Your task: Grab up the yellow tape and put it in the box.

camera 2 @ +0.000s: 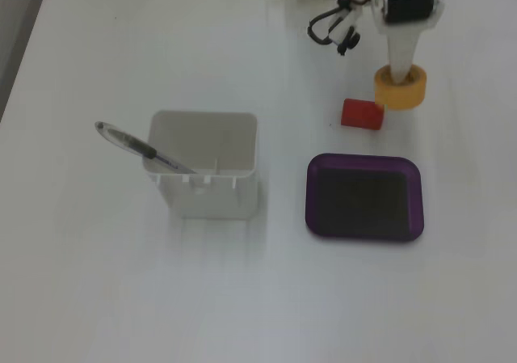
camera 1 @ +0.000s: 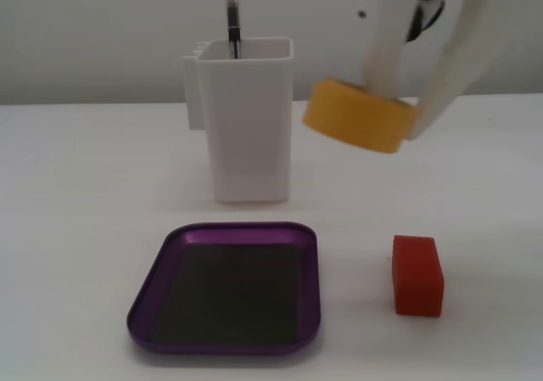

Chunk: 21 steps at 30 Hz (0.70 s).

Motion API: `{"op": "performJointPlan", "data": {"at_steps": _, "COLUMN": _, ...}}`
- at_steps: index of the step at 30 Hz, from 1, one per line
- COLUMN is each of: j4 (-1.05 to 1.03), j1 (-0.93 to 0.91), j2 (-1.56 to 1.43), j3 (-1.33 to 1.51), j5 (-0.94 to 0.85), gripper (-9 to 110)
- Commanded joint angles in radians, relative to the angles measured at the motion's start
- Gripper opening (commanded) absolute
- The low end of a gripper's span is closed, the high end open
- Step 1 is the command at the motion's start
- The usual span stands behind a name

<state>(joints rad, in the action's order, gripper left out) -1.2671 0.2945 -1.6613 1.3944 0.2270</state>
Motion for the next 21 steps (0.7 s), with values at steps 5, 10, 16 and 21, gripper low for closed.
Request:
{"op": "performJointPlan", "data": {"at_steps": 5, "j4": -0.002, "j1": -0.074, "j2": 0.342, "j3": -0.350, "j5": 0.018, "gripper": -1}}
{"op": "performJointPlan", "data": {"at_steps": 10, "j4": -0.002, "j1": -0.094, "j2": 0.463, "j3": -0.430, "j5": 0.018, "gripper": -1}}
{"op": "performJointPlan", "data": {"at_steps": 16, "j4": 0.012, "j1": -0.095, "j2": 0.523, "j3": -0.448, "j5": 0.009, "gripper": -1}}
{"op": "performJointPlan", "data": {"at_steps": 21, "j4": 0.012, "j1": -0.137, "j2": 0.561, "j3": -0.448, "j5": 0.008, "gripper": -1}}
